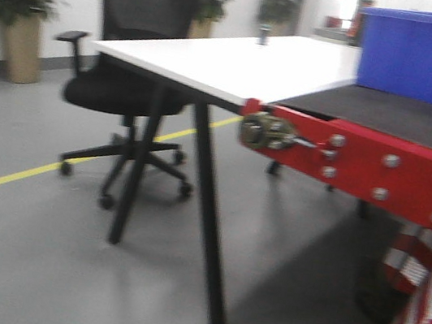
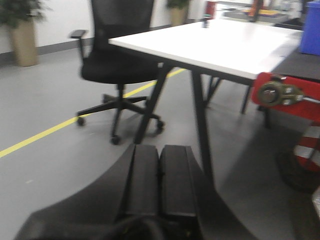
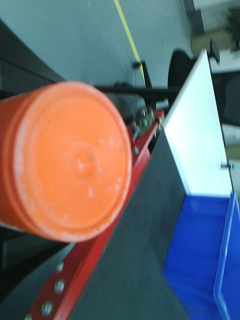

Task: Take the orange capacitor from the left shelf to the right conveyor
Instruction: 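Stop the base facing the conveyor beside the metal tray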

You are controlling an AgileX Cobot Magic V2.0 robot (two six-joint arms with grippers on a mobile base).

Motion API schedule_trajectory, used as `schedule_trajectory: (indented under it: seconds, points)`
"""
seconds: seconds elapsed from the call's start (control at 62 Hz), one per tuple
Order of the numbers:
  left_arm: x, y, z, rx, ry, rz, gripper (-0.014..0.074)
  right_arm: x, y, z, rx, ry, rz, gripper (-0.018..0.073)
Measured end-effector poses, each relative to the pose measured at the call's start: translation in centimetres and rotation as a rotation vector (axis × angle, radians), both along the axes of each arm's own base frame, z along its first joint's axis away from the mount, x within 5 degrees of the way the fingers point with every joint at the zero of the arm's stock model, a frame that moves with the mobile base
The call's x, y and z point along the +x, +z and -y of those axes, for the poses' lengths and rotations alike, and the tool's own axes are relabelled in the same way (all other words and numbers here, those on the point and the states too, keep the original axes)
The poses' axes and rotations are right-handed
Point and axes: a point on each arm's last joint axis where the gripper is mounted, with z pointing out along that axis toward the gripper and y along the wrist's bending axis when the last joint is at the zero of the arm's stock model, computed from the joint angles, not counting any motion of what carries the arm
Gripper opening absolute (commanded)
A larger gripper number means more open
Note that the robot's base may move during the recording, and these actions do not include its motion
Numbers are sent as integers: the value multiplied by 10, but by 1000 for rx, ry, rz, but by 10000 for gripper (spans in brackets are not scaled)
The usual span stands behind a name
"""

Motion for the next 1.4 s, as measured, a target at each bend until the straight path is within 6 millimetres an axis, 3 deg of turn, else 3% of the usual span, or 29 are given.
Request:
schedule_trajectory:
  seconds: [1.403]
  points:
    - [0,0,0,0,0,0,-127,0,0,0,0,0,0,97]
